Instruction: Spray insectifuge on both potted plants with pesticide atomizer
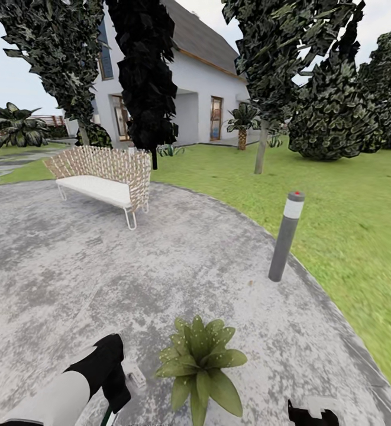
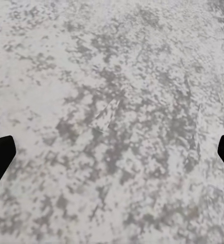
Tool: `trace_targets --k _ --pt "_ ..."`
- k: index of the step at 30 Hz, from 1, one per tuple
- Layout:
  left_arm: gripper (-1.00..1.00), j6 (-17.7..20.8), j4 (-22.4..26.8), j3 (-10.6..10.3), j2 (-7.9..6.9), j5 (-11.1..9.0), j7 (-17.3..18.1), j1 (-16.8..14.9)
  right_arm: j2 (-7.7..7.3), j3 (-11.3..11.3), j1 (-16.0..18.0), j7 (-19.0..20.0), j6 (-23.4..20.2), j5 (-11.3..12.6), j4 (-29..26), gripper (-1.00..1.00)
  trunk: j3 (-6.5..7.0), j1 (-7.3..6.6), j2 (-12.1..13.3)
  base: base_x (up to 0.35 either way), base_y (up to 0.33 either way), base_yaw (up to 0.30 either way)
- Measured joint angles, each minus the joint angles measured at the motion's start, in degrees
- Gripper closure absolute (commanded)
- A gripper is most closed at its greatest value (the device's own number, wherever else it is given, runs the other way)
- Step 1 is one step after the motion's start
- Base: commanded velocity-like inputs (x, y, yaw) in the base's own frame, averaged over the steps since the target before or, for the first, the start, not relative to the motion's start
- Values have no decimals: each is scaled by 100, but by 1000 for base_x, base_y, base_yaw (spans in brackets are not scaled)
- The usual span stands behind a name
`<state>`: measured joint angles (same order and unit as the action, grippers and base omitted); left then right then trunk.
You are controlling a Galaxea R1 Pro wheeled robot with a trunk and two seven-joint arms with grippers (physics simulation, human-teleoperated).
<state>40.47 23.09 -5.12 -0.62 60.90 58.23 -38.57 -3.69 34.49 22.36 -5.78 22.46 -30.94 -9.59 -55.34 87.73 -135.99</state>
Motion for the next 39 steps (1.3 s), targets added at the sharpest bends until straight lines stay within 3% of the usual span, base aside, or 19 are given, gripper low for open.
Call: trace_targets --k 9,18,26,36,39 --pt "100 -17 -1 9 24 -7 -25 15 0 0 0 6 0 0 -1 -100 0 -1 0 20 -27 138" --pt "100 -24 -1 -4 44 -19 -16 9 0 0 0 3 1 -1 -1 -100 0 0 0 67 -250 11" --pt "100 -17 1 1 45 -10 -12 12 0 -1 1 -1 0 -1 4 -100 0 0 0 11 -267 248" --pt "100 -18 -35 29 2 -4 -71 76 0 0 0 7 0 0 0 -100 0 0 0 8 -27 82" --pt "100 -8 -19 156 22 -49 -281 72 0 0 0 7 0 0 2 -100 0 0 0 0 0 0"
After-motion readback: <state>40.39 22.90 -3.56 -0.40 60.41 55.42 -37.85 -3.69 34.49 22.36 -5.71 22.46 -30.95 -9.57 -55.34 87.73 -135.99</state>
